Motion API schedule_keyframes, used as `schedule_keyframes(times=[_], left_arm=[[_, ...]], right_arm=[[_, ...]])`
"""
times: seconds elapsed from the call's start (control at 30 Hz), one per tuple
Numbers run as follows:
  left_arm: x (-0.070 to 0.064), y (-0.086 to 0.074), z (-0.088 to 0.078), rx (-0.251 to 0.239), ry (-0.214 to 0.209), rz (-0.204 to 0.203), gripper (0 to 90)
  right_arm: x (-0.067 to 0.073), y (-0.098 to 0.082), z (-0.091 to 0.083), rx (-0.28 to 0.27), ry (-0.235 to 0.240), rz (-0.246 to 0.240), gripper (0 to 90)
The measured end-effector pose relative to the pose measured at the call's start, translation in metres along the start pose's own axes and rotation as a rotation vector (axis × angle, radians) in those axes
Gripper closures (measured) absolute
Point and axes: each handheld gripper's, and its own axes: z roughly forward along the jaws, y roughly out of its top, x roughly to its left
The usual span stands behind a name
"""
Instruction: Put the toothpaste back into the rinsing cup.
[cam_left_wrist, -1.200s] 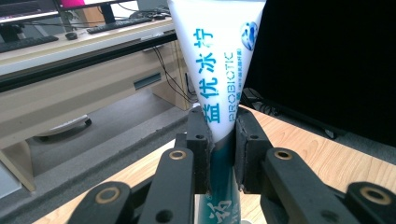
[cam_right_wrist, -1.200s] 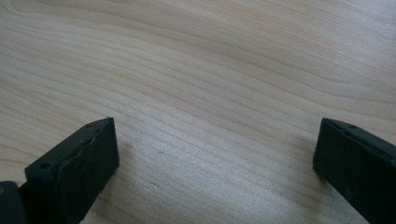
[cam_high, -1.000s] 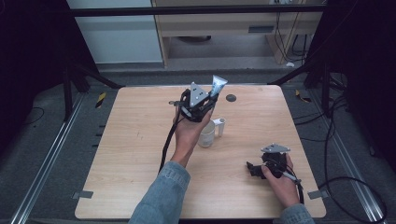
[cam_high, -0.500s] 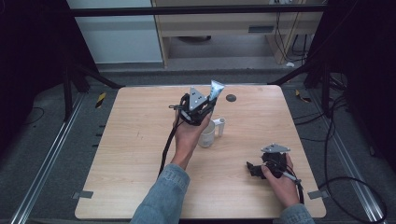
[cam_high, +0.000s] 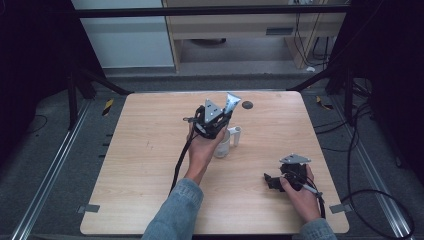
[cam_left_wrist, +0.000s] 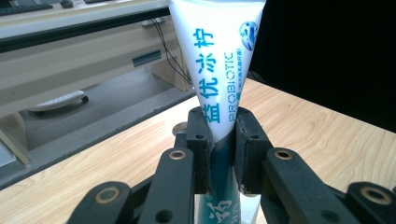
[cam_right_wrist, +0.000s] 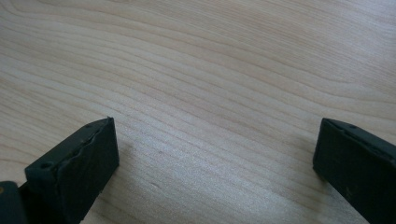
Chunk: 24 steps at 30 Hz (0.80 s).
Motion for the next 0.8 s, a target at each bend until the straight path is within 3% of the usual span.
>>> schedule_keyframes(times=[0.8], left_arm=[[0.004, -0.027, 0.006, 0.047, -0.005, -0.036, 77.8]], right_arm=[[0.000, 0.000, 0.000, 0.001, 0.000, -0.001, 0.5]])
